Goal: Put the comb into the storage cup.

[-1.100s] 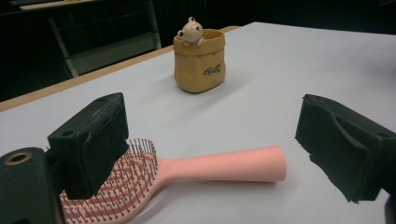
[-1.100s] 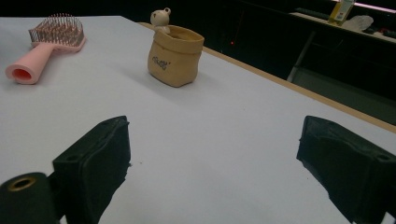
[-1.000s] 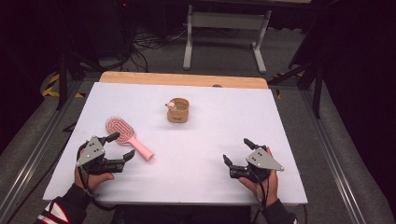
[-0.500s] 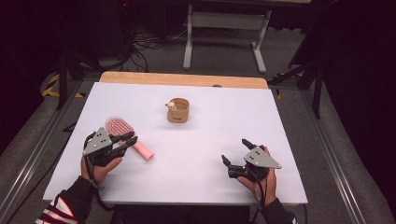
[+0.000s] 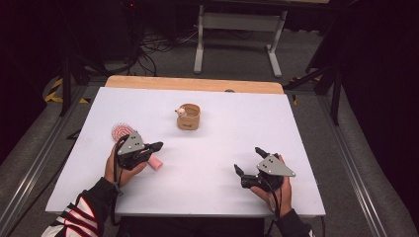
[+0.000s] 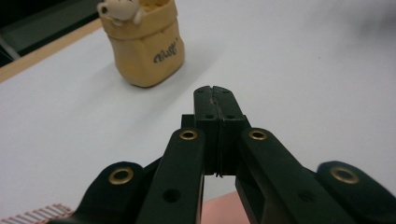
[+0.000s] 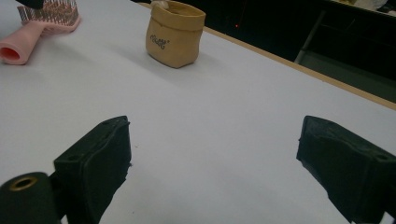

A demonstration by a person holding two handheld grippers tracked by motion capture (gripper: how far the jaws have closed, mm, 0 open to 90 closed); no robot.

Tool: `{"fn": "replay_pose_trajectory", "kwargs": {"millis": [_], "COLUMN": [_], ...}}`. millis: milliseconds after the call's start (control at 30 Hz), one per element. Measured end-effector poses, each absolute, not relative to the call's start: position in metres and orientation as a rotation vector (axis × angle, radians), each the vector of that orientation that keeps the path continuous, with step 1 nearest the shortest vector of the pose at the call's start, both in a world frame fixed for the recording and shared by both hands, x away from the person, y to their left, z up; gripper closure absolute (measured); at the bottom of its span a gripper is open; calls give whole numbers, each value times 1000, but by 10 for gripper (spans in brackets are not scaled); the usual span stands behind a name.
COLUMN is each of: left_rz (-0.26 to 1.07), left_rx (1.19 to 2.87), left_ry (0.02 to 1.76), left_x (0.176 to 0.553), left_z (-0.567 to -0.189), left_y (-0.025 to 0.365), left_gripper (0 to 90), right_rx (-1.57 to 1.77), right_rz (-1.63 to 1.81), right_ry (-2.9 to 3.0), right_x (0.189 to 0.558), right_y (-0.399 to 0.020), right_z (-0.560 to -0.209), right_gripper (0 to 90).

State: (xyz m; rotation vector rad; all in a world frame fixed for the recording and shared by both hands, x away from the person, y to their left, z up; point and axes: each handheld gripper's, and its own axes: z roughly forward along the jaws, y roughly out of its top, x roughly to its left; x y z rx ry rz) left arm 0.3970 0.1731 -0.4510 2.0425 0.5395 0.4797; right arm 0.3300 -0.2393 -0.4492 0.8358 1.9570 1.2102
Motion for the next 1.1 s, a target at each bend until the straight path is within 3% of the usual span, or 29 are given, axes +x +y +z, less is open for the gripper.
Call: {"fn": "replay_pose_trajectory", "kwargs": {"millis": [533,1100], "left_rz": [417,377], "left_rx": [2224,2257], "left_ry": [576,621], "left_x": [404,408], "left_z": [-475,-476], "left_y": [157,159], "left_gripper": [900,900], "right_rx": [831,838], "right_rz": [1194,1188], "right_ry": [1981,2007], "right_x": [331,334], "right_y": [-239,-240], "right_z": [-451,-452], "right_gripper": [104,104]}}
